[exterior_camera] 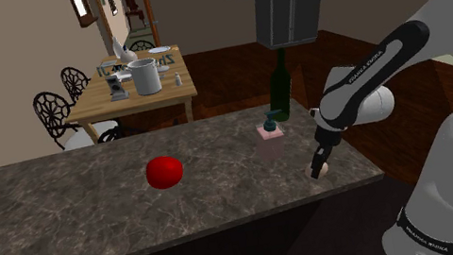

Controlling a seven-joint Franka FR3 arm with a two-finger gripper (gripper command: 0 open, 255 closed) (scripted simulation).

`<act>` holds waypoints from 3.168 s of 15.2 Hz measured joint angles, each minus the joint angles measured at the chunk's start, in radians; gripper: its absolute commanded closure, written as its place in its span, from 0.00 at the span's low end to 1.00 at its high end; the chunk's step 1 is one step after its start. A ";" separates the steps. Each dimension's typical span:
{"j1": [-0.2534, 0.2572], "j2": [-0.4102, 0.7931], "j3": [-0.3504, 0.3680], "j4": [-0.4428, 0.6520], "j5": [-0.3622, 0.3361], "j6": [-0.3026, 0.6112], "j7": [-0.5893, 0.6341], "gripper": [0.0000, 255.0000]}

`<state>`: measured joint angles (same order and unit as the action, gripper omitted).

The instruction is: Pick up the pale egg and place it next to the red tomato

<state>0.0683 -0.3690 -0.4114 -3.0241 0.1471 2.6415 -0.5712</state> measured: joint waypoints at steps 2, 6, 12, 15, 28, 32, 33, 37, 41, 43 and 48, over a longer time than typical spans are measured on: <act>0.000 0.000 0.000 0.000 0.000 0.000 0.000 1.00; 0.000 0.000 0.000 0.000 0.000 0.000 0.000 1.00; -0.040 -0.066 0.028 0.007 -0.041 -0.072 0.036 1.00; -0.068 -0.125 0.050 0.013 -0.067 -0.136 0.064 1.00; -0.123 -0.327 0.114 0.086 -0.112 -0.408 0.141 1.00; -0.126 -0.365 0.128 0.122 -0.113 -0.480 0.158 1.00; -0.128 -0.373 0.130 0.131 -0.114 -0.498 0.160 1.00; -0.133 -0.416 0.142 0.164 -0.116 -0.572 0.175 1.00; -0.133 -0.443 0.154 0.204 -0.112 -0.638 0.190 1.00; -0.123 -0.432 0.162 0.227 -0.104 -0.648 0.200 1.00; -0.034 -0.261 0.215 0.325 -0.030 -0.562 0.263 1.00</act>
<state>0.0343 -0.6301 -0.1967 -2.6993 0.1172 2.0793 -0.3086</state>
